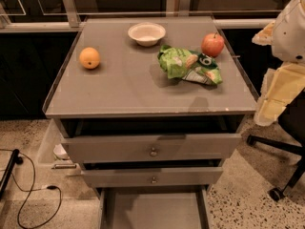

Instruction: Place green rice chip bag into bottom drawer

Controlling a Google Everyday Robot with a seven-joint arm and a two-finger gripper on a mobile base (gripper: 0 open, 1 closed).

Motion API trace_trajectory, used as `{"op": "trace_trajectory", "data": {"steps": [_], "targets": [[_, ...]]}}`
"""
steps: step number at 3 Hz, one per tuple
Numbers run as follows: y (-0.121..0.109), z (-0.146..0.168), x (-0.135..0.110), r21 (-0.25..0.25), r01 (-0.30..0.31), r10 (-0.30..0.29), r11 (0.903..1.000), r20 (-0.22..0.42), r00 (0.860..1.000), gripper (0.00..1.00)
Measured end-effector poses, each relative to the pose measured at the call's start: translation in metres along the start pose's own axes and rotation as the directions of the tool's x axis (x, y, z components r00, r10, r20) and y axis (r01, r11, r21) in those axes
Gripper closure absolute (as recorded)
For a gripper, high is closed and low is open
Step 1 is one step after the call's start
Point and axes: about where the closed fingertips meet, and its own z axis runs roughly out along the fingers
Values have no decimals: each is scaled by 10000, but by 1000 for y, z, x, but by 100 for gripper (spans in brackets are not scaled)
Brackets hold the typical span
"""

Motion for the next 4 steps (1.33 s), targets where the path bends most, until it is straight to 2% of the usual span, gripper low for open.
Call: {"op": "trace_trajectory", "data": {"steps": [1, 2, 3, 4], "targets": [[0, 0, 0, 22, 10, -10, 10000, -1, 10000, 0], [-16, 17, -11, 196, 292, -303, 9994, 557, 9980, 0], [-47, 45, -23, 569, 590, -673, 9966, 1566, 9854, 0], [-81, 73, -34, 1004, 875, -1117, 9911, 2680, 9569, 0]]}}
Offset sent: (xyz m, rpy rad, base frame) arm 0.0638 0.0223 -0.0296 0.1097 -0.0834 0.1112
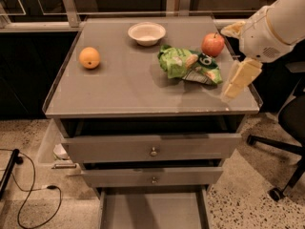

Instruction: Place green rice chip bag into bottom drawer

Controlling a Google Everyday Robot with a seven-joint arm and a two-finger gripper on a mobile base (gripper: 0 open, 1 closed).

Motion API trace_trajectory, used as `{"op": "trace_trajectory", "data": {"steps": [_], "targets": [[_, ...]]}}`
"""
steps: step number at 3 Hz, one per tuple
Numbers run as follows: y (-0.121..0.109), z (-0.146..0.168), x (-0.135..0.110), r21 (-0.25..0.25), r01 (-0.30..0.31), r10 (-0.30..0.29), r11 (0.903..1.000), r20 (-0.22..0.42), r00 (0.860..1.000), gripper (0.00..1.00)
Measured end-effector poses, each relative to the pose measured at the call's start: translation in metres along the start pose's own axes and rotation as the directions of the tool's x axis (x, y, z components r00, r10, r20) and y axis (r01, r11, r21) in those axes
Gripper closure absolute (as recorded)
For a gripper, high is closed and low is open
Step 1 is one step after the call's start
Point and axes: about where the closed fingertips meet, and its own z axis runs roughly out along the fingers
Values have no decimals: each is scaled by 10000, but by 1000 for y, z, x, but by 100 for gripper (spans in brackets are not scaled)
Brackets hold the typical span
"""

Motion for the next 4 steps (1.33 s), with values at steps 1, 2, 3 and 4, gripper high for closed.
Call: {"op": "trace_trajectory", "data": {"steps": [1, 2, 3, 4], "targets": [[-30, 32, 7, 127, 182, -191, 9998, 747, 9970, 0], [-50, 62, 6, -120, 315, -296, 9994, 1331, 9907, 0], [-60, 88, -4, -427, 520, -439, 9977, 1722, 9841, 0], [-67, 107, -8, -622, 618, -493, 9961, 1855, 9814, 0]]}}
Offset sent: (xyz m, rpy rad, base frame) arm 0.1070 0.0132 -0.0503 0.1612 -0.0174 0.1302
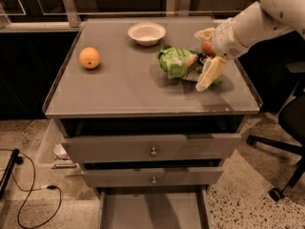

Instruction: Place green rice chip bag into bottom drawer

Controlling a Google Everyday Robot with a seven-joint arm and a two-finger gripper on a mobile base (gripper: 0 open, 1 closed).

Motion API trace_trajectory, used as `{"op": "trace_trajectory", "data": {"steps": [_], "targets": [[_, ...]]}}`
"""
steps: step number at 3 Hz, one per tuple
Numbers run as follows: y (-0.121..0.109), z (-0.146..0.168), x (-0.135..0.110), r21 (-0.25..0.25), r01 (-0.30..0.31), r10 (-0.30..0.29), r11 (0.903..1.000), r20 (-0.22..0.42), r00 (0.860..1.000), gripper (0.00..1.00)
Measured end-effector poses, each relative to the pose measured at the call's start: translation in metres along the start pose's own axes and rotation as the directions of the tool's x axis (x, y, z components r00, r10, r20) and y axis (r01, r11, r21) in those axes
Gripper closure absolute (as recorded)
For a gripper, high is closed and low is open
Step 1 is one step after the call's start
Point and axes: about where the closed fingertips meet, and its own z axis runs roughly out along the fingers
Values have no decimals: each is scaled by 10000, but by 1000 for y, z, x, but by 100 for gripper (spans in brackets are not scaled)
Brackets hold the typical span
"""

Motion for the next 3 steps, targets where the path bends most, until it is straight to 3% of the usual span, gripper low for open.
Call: {"op": "trace_trajectory", "data": {"steps": [1, 3], "targets": [[-4, 17, 7, -209, -125, 124, 9997, -57, 9999, 0], [-4, 18, 7, -213, -126, 125, 9997, -55, 9999, 42]]}}
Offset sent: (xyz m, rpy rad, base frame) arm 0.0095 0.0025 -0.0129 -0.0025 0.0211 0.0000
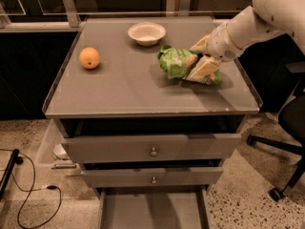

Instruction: Place green rice chip bag into bottom drawer

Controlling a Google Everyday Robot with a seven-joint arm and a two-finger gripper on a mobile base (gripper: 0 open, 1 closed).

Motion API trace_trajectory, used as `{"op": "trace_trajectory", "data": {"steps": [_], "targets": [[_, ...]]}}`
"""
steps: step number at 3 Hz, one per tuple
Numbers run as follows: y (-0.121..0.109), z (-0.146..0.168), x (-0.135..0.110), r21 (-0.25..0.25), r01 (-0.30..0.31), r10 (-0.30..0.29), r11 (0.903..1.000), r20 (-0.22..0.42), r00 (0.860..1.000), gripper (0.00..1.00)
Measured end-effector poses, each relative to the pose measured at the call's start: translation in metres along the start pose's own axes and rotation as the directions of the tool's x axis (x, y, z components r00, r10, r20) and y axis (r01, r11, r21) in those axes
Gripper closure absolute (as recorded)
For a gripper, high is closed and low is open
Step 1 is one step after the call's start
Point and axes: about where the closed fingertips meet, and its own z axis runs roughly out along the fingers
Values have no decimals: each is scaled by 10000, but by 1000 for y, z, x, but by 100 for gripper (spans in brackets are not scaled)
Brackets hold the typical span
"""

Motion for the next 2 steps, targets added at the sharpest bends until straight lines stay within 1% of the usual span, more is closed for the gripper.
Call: {"op": "trace_trajectory", "data": {"steps": [2], "targets": [[0, 0, 0, -1, 0, 0, 10000, 0, 10000, 89]]}}
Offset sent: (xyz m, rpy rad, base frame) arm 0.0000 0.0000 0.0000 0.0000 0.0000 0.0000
